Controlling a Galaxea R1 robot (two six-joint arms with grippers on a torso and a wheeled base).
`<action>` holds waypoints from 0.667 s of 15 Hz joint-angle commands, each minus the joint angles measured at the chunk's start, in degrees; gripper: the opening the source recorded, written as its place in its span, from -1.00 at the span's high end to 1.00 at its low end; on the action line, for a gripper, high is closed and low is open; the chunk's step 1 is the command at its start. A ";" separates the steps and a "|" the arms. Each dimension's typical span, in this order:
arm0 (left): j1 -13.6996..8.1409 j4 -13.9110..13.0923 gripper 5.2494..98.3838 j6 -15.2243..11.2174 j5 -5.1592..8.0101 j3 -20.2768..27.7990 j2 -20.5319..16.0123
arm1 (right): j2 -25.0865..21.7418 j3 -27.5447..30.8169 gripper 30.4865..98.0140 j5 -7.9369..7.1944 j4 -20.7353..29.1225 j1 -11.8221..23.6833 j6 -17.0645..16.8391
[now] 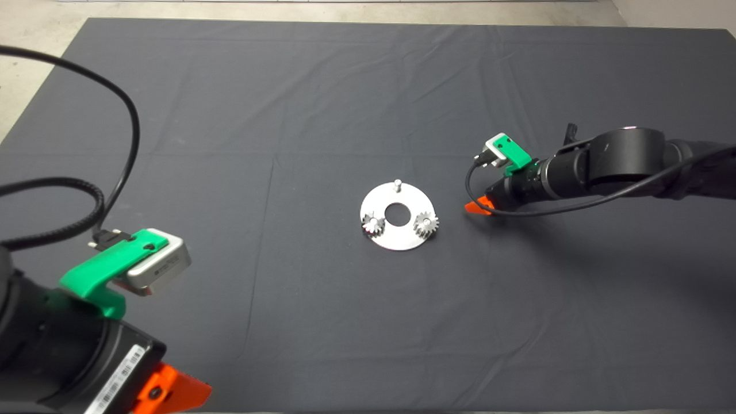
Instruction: Remove an incorrectly installed larger gear and replace it with the correct smaller gear
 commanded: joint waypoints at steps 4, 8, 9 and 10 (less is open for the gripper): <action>-0.41 0.04 -0.88 -0.37 0.25 0.75 -0.05 | 0.95 -0.31 -0.99 -2.51 0.99 0.65 -0.43; -0.23 0.04 -0.88 -0.37 0.25 0.75 -0.05 | 1.03 -0.83 -0.99 -2.57 4.83 0.65 -0.61; -0.20 0.04 -0.88 -0.37 0.25 0.75 -0.05 | 1.03 -0.83 -0.99 -2.72 5.04 0.59 -0.61; -0.14 0.04 -0.88 -0.37 0.25 0.75 -0.05 | 1.03 -0.83 -0.99 -3.03 5.13 0.56 -0.61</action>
